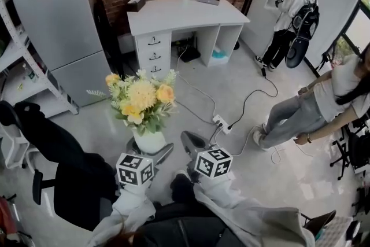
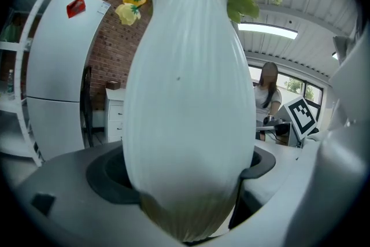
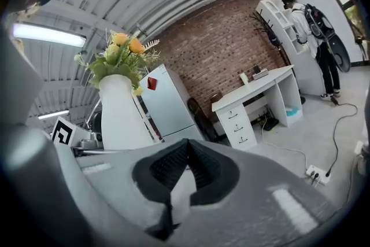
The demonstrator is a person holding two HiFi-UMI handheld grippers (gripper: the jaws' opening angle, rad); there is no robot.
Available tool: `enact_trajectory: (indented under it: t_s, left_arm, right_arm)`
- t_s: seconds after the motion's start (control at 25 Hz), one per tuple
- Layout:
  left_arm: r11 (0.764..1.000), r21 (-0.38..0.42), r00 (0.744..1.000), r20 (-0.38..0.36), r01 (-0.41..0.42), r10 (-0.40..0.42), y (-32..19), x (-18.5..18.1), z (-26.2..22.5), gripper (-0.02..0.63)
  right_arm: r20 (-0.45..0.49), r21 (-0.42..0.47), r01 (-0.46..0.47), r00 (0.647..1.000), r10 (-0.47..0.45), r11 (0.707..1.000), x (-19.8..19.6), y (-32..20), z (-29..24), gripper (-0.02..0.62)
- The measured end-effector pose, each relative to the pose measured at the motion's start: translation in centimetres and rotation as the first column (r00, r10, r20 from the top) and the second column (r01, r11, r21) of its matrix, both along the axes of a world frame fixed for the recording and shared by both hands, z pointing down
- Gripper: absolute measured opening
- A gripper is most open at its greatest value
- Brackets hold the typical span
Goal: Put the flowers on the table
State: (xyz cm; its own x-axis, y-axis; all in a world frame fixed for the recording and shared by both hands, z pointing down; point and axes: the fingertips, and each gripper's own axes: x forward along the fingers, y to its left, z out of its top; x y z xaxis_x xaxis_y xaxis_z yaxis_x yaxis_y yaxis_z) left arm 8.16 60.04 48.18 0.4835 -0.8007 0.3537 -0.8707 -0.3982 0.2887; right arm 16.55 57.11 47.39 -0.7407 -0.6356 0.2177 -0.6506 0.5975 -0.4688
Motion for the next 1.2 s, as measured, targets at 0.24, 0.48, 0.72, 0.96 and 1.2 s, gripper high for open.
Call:
enact_trajectory:
  t_s: [0.24, 0.48, 0.72, 0.96, 1.2]
  left_arm:
    - [1.000, 0.017, 0.999, -0.037, 0.025, -0.024, -7.8, 1.3, 0.6, 0.492]
    - [0.997, -0.024, 0.996, -0.053, 0.073, -0.075, -12.6, 1.8, 1.9, 0.492]
    - [0.995, -0.051, 0.994, -0.059, 0.084, -0.087, -15.3, 2.6, 3.2, 0.492]
    - [0.996, -0.054, 0.995, -0.053, 0.077, -0.080, -16.1, 3.1, 3.5, 0.492]
    - [0.993, -0.069, 0.993, -0.052, 0.100, -0.104, -17.4, 2.5, 3.9, 0.492]
  right_arm:
    - [-0.006, 0.024, 0.024, 1.000, -0.024, 0.999, 1.0, -8.4, 0.4, 0.000]
    - [-0.025, 0.003, 0.080, 0.996, -0.080, 0.997, 1.5, -12.4, 1.3, 0.000]
    - [-0.022, -0.041, 0.074, 0.997, -0.075, 0.996, 2.3, -14.3, 2.9, 0.000]
    - [-0.018, -0.059, 0.063, 0.998, -0.064, 0.996, 2.6, -15.1, 3.4, 0.000]
    - [-0.026, -0.073, 0.068, 0.997, -0.070, 0.995, 2.2, -16.5, 3.6, 0.000]
